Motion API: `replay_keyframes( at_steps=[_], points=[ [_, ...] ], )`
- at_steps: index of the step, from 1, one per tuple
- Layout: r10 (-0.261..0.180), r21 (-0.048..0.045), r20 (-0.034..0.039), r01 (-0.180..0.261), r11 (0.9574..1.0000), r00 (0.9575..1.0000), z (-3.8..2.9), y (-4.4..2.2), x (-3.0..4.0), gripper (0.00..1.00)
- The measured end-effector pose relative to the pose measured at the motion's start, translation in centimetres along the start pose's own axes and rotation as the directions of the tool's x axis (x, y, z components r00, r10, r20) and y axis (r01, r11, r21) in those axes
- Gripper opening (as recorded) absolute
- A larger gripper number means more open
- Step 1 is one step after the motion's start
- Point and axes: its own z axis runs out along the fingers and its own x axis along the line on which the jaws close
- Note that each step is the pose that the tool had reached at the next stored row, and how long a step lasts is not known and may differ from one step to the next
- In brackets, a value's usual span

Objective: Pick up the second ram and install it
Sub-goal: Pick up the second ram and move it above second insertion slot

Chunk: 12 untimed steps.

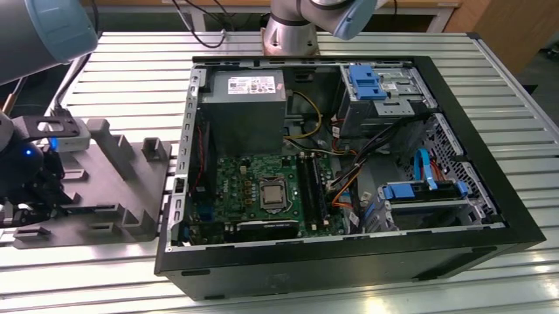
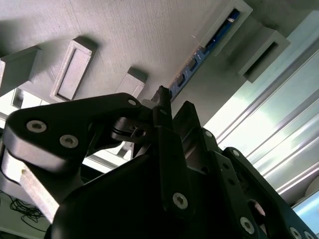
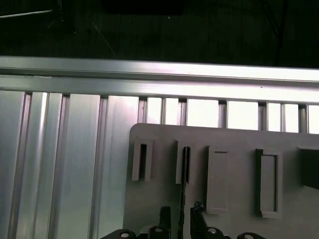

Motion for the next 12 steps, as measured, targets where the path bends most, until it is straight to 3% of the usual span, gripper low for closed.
replay_keyframes(
  at_steps=[12],
  points=[
    [0.0, -0.0001, -0.0011, 0.0, 1.0, 1.0, 0.31, 0.01, -0.01, 0.3]
  ],
)
